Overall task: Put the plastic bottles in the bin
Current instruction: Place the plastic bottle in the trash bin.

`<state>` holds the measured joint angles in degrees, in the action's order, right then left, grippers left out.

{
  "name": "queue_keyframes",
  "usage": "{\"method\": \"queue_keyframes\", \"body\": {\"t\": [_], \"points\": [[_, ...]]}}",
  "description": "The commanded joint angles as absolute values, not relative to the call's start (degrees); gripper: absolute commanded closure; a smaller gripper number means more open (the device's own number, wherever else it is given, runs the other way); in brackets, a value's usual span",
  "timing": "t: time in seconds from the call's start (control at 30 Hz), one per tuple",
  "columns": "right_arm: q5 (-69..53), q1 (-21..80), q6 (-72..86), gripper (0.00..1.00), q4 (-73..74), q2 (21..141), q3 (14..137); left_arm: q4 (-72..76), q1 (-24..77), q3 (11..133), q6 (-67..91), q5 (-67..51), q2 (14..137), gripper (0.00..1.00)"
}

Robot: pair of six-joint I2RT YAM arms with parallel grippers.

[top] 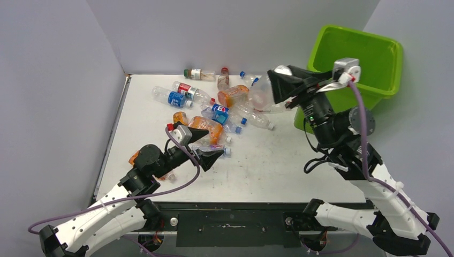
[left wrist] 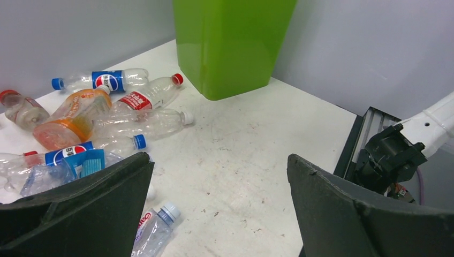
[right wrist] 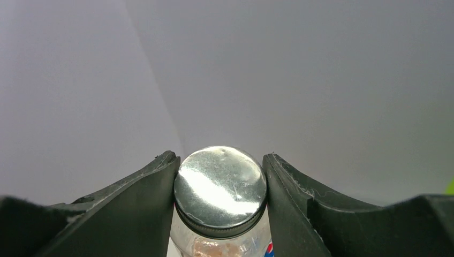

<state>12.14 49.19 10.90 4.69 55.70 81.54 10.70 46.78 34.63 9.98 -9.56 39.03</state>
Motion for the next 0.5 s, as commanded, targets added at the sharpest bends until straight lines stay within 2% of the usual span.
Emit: {"method": "queue_keyframes", "body": {"t": [0.0,0.23,0.47], "points": [[30.4,49.3,1.0,0.95,3.0,58.8,88.1,14.2,47.0,34.4,8.7,-7.1,38.2,0.04],[48.1,49.2,-13.0,0.95,-11.1,64.3,95.4,13.9,47.8,34.4,8.0,-6.5,38.8,0.04],[55.8,48.9,-38.6,0.95,-38.4,66.5,95.6,12.5,49.7,34.2,5.5,-3.9,37.7,0.04]]}}
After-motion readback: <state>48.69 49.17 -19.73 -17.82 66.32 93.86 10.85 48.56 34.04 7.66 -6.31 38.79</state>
